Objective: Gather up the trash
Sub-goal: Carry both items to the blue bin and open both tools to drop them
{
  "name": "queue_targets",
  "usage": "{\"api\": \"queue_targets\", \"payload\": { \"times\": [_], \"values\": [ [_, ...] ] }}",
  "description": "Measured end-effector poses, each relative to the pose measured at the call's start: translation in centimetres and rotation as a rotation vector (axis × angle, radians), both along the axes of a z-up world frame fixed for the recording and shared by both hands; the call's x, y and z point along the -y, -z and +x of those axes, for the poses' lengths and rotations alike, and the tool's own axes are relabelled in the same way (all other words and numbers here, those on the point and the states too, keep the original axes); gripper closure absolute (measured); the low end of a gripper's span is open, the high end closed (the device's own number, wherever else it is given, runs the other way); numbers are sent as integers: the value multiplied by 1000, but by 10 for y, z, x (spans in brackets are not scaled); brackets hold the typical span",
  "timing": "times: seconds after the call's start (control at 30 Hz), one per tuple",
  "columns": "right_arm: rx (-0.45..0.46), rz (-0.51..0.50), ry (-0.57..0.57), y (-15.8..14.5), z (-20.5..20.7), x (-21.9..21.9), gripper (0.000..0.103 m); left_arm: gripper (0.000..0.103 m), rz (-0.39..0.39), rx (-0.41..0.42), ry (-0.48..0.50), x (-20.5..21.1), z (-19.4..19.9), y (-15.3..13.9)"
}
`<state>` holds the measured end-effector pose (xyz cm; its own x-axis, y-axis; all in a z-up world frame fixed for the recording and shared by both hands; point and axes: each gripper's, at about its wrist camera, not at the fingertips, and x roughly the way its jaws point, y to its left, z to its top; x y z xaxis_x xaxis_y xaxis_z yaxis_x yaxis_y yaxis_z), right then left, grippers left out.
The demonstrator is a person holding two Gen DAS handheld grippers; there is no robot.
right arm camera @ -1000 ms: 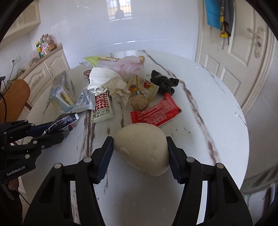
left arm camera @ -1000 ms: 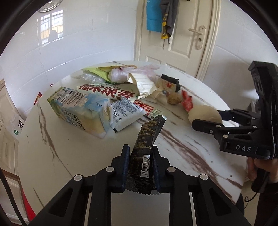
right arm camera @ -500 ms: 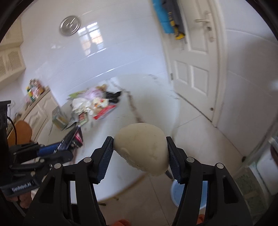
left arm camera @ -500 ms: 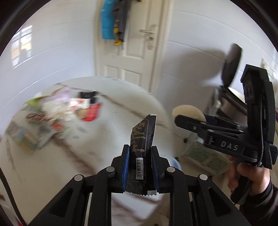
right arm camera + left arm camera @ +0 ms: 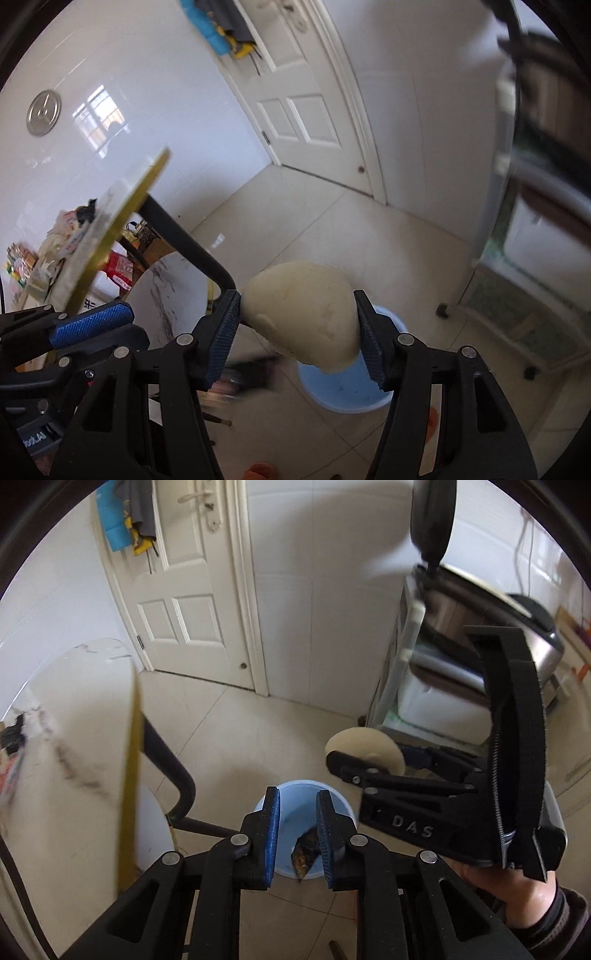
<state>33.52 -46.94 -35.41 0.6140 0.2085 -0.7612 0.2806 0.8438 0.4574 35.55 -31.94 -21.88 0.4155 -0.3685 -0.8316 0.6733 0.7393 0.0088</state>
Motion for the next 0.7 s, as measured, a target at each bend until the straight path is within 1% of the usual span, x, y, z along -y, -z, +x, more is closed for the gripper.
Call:
{"api": "queue_targets", "payload": {
  "times": [0.07, 0.13, 0.17, 0.2, 0.27, 0.3, 0.33, 0.37, 0.43, 0.47, 0.5, 0.53, 0.57, 0.63, 0.7],
  "values": [
    [-15, 51, 4, 22, 10, 6, 44, 87, 20, -32, 5, 12, 15, 19],
    [-30, 92, 14, 45, 19, 14, 39, 87, 58, -37, 2, 22, 33, 35],
    [-68, 120, 20, 60, 26, 19, 39, 87, 77, -31, -3, 29, 40, 41],
    [-85, 142, 29, 69, 29, 22, 39, 86, 95, -32, -6, 35, 44, 46],
    [-116, 159, 33, 85, 29, 28, 37, 81, 98, -22, 1, 40, 45, 50],
    [-124, 159, 32, 88, 32, 30, 31, 77, 99, -13, 1, 44, 44, 50],
    [-125, 158, 33, 91, 28, 32, 27, 71, 101, -6, 2, 43, 40, 50],
    [-126, 155, 37, 91, 28, 33, 26, 65, 108, 5, 1, 49, 41, 51],
    [-123, 142, 40, 85, 24, 37, 26, 59, 109, 32, -2, 47, 37, 45],
    [-120, 127, 43, 78, 21, 38, 26, 56, 97, 44, -5, 41, 37, 39],
    [-113, 112, 47, 73, 14, 36, 26, 55, 85, 57, -8, 42, 28, 31],
    [-104, 89, 53, 66, 10, 37, 25, 50, 66, 78, -14, 38, 23, 22],
    [-88, 64, 55, 53, 6, 36, 24, 42, 53, 94, -20, 33, 17, 14],
    [-63, 24, 69, 32, -1, 36, 20, 34, 23, 144, -37, 17, 2, -7],
    [-16, -28, 66, 0, -11, 28, 15, 31, -4, 210, -63, -5, -13, -31]
  ]
}}
